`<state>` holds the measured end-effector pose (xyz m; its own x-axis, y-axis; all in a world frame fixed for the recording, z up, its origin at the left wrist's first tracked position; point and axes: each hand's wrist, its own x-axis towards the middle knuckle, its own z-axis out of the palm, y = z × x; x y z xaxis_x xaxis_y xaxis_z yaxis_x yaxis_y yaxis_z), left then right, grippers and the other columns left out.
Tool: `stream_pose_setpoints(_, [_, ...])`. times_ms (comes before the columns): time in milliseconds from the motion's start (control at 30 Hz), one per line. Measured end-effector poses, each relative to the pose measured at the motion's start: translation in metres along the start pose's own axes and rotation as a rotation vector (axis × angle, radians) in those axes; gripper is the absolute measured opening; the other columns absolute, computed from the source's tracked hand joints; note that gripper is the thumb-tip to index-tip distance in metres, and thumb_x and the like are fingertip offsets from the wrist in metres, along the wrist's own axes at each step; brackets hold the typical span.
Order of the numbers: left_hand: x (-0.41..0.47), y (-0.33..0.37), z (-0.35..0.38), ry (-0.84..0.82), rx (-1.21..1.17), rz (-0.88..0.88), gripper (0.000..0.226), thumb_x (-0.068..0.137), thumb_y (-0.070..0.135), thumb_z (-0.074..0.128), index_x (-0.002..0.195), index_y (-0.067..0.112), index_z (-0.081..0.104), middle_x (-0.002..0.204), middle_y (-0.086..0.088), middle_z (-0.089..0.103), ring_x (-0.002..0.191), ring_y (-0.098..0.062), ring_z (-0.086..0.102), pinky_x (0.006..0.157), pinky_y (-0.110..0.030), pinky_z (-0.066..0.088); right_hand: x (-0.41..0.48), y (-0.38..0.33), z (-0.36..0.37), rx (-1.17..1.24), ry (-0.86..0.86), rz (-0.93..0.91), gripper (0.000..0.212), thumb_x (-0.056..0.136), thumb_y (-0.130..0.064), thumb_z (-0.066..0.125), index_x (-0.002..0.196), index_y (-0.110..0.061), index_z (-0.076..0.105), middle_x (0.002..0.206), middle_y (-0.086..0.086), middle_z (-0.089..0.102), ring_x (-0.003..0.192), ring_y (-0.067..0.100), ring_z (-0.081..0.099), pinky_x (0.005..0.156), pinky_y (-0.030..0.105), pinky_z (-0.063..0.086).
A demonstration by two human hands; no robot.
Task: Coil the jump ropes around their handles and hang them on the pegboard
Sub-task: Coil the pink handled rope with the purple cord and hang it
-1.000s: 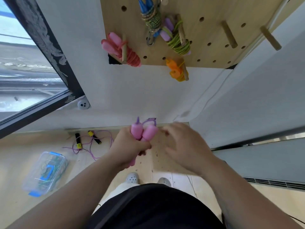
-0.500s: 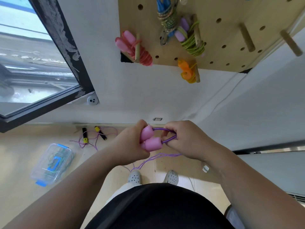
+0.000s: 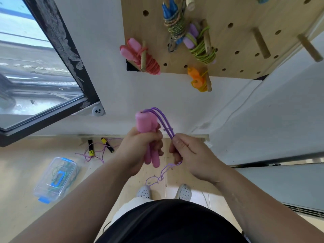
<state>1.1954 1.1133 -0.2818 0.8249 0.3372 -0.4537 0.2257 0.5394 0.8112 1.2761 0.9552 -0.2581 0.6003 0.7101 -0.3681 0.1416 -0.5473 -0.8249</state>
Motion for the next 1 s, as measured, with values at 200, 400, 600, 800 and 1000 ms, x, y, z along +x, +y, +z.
stream_pose_setpoints(200, [0.009, 0.012, 0.007, 0.148, -0.324, 0.017, 0.025, 0.080, -0.007, 0.042, 0.060, 0.000, 0.055, 0.060, -0.015, 0.048, 0.051, -0.029, 0.048, 0.057, -0.039, 0.049, 0.004, -0.005, 0.024, 0.152, 0.049, 0.043, 0.030, 0.108, -0.029, 0.043, 0.092, -0.014, 0.063, 0.056, -0.013, 0.048, 0.057, 0.012, 0.049, 0.059, 0.029, 0.048])
stream_pose_setpoints(400, [0.008, 0.014, 0.011, 0.089, -0.547, 0.001, 0.031, 0.084, -0.010, 0.040, 0.096, 0.009, 0.061, 0.088, -0.006, 0.062, 0.084, -0.023, 0.062, 0.080, -0.042, 0.050, 0.007, -0.012, 0.026, 0.136, 0.133, 0.010, 0.023, 0.104, -0.029, 0.052, 0.085, -0.020, 0.044, 0.057, -0.012, 0.044, 0.055, 0.011, 0.036, 0.057, 0.033, 0.035])
stream_pose_setpoints(600, [-0.001, 0.017, 0.010, 0.006, -0.515, 0.069, 0.025, 0.083, -0.006, 0.064, 0.099, 0.011, 0.058, 0.074, -0.003, 0.057, 0.066, -0.017, 0.055, 0.073, -0.036, 0.047, 0.004, -0.015, 0.024, 0.184, 0.089, 0.014, 0.025, 0.102, -0.025, 0.057, 0.081, -0.018, 0.045, 0.055, -0.009, 0.048, 0.055, 0.013, 0.040, 0.059, 0.036, 0.039])
stream_pose_setpoints(800, [-0.004, 0.017, 0.014, 0.041, -0.434, 0.153, 0.015, 0.088, 0.000, 0.062, 0.095, 0.012, 0.056, 0.071, -0.005, 0.053, 0.062, -0.019, 0.051, 0.064, -0.032, 0.047, 0.000, -0.019, 0.029, 0.102, 0.084, 0.064, 0.014, 0.107, -0.038, 0.041, 0.110, -0.025, 0.047, 0.078, -0.002, 0.063, 0.053, 0.001, 0.047, 0.056, 0.023, 0.042])
stream_pose_setpoints(1000, [-0.009, 0.018, 0.022, 0.068, -0.372, 0.205, 0.013, 0.094, 0.000, 0.058, 0.098, 0.012, 0.056, 0.114, -0.020, 0.073, 0.117, -0.028, 0.068, 0.107, -0.043, 0.043, 0.002, -0.023, 0.032, 0.560, 0.024, 0.198, 0.030, 0.107, -0.040, 0.042, 0.109, -0.018, 0.063, 0.078, 0.008, 0.063, 0.047, 0.012, 0.029, 0.050, 0.027, 0.031])
